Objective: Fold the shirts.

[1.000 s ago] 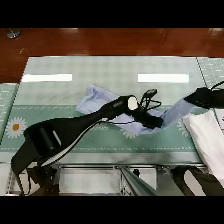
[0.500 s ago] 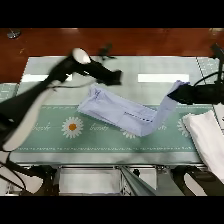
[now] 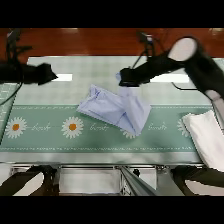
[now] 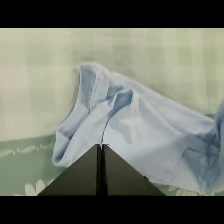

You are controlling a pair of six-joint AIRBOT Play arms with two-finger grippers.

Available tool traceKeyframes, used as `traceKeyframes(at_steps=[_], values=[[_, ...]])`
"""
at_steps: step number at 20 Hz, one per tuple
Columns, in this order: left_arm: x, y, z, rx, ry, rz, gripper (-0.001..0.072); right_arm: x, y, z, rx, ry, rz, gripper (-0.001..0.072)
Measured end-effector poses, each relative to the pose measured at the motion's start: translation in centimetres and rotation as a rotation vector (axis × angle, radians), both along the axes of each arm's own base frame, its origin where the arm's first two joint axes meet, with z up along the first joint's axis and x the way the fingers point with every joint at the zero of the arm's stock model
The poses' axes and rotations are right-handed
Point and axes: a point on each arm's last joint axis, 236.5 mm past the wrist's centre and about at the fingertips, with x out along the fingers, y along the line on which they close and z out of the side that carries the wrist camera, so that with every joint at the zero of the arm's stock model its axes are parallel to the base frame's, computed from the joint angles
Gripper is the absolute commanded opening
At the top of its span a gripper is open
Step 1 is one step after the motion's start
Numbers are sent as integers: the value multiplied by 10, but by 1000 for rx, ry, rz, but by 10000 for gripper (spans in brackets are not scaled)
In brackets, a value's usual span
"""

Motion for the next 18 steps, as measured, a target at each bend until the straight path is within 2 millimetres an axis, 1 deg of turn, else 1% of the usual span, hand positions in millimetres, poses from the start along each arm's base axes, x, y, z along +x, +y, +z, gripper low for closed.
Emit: traceKeyframes(at_steps=[1,3,5,6,7,8,9,10,11,12,13,15,17,18], values=[[-21,0,-7,-17,1,13,20,5,21,-10,1,15,27,26],[-54,-3,-27,-45,11,32,19,9,54,-31,1,49,66,26],[-81,-5,-49,-63,34,45,19,12,81,-50,1,77,94,27],[-87,-6,-56,-75,35,57,19,12,91,-61,-2,93,102,59],[-94,-6,-67,-81,51,63,19,13,101,-68,0,104,109,346],[-97,-6,-74,-82,56,73,19,14,109,-73,12,118,112,642],[-97,-5,-78,-90,53,87,20,12,115,-77,25,138,116,623],[-98,-5,-83,-91,59,93,19,10,119,-77,43,158,133,623],[-96,-3,-85,-94,54,105,19,7,119,-73,65,176,150,623],[-95,-3,-88,-97,53,114,19,9,111,-66,83,191,158,623],[-94,-2,-91,-96,56,119,19,14,98,-56,91,197,159,623],[-93,-1,-93,-99,59,127,19,27,56,-21,113,184,139,623],[-91,0,-94,-100,53,136,19,38,-7,14,66,125,91,623],[-91,0,-95,-100,56,136,20,41,-46,28,12,87,43,623]])
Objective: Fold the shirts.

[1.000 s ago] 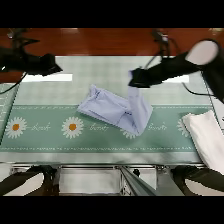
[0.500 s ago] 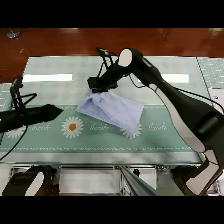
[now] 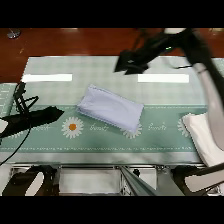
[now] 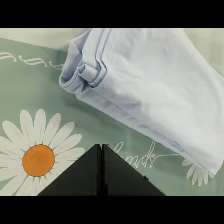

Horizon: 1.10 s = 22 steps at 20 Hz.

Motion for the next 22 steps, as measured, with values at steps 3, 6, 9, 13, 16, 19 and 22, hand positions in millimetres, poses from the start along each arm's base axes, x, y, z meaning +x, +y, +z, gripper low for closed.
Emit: traceKeyframes(at_steps=[3,6,9,13,16,19,22], values=[[0,0,-1,0,0,2,20,-17,-105,6,-150,-49,-207,622],[0,0,-2,0,2,3,19,-59,-157,-46,-161,9,-471,612],[-2,-4,-4,-1,11,-12,19,-103,-151,-124,-59,155,-646,611],[-8,-19,-13,-3,48,-68,19,-134,-119,-190,37,328,-689,611],[-12,-30,-22,-9,85,-107,19,-135,-89,-214,83,424,-650,612],[-12,-36,-25,-17,93,-116,20,-121,-57,-223,111,474,-579,236],[-10,-37,-26,-17,89,-115,20,-91,-29,-212,133,417,-474,26]])
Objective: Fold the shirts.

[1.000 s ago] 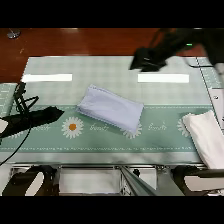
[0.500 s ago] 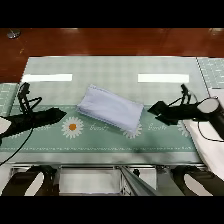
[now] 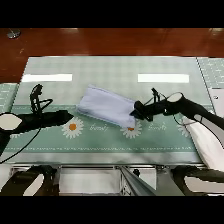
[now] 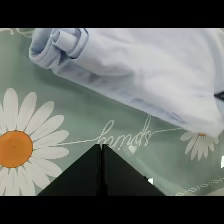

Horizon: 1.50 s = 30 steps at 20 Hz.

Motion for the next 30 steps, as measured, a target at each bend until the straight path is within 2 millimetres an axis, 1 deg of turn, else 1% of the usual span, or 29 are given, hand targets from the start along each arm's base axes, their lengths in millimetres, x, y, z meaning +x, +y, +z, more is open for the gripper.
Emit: traceKeyframes(at_steps=[2,4,6,8,10,11,12,14,16,19,21,22,24,26,28,29,30], values=[[0,-1,0,-1,1,-1,20,27,19,35,40,-102,84,25],[1,-1,0,0,-1,0,20,57,28,81,29,-233,168,25],[1,-1,-1,-1,0,0,20,83,27,134,-33,-362,240,25],[1,-1,0,0,-1,1,20,104,13,186,-140,-478,285,25],[1,-1,0,0,-1,0,20,118,-12,238,-238,-573,285,26],[1,-1,0,-1,-1,1,20,121,-28,261,-281,-603,273,25],[1,-1,0,-1,-1,1,21,123,-49,280,-323,-622,245,25],[1,-1,0,-1,-1,1,20,120,-95,308,-389,-622,167,25],[1,-1,0,-1,-1,1,20,111,-147,325,-445,-588,70,23],[1,-1,0,-1,-1,1,20,81,-228,335,-515,-470,-104,26],[1,-1,0,-1,-1,1,20,49,-271,333,-541,-376,-218,25],[1,-1,0,-1,-1,1,20,30,-293,329,-568,-324,-279,26],[1,-1,0,-1,-1,1,21,-15,-331,317,-642,-220,-395,26],[1,-1,0,-1,-1,1,21,-74,-371,297,-749,-81,-525,26],[1,-1,0,-1,-1,1,21,-139,-399,273,-844,77,-637,27],[1,-1,0,-1,-1,1,20,-170,-406,260,-873,158,-693,32],[1,-1,0,-1,-1,1,21,-200,-407,245,-889,238,-744,247]])
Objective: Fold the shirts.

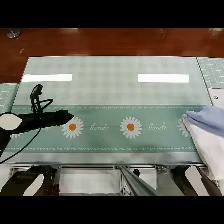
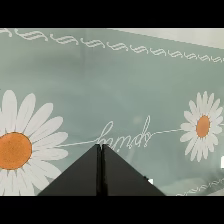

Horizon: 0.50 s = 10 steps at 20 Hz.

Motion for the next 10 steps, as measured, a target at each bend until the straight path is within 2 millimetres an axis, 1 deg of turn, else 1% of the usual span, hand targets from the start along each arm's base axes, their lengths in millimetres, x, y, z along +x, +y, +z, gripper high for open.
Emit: traceKeyframes(at_steps=[1,2,3,4,5,6,7,8,9,10], values=[[0,0,0,0,0,0,21,-22,2,-14,9,39,-58,624],[0,0,0,0,0,0,20,-39,4,-27,15,71,-105,620],[1,0,0,2,-4,-2,20,-48,5,-36,26,91,-134,620],[4,2,3,8,-20,-2,20,-49,4,-42,37,88,-142,613],[11,6,9,14,-43,3,20,-43,3,-44,52,67,-135,612],[21,12,18,21,-70,18,20,-30,0,-41,64,24,-119,568],[35,20,32,26,-105,37,19,-7,-4,-32,73,-50,-88,399],[50,28,50,29,-143,55,19,20,-5,-20,93,-130,-42,231],[70,34,73,28,-193,74,19,59,-3,-2,110,-239,33,85],[90,36,102,24,-253,80,18,98,6,16,132,-339,123,26]])
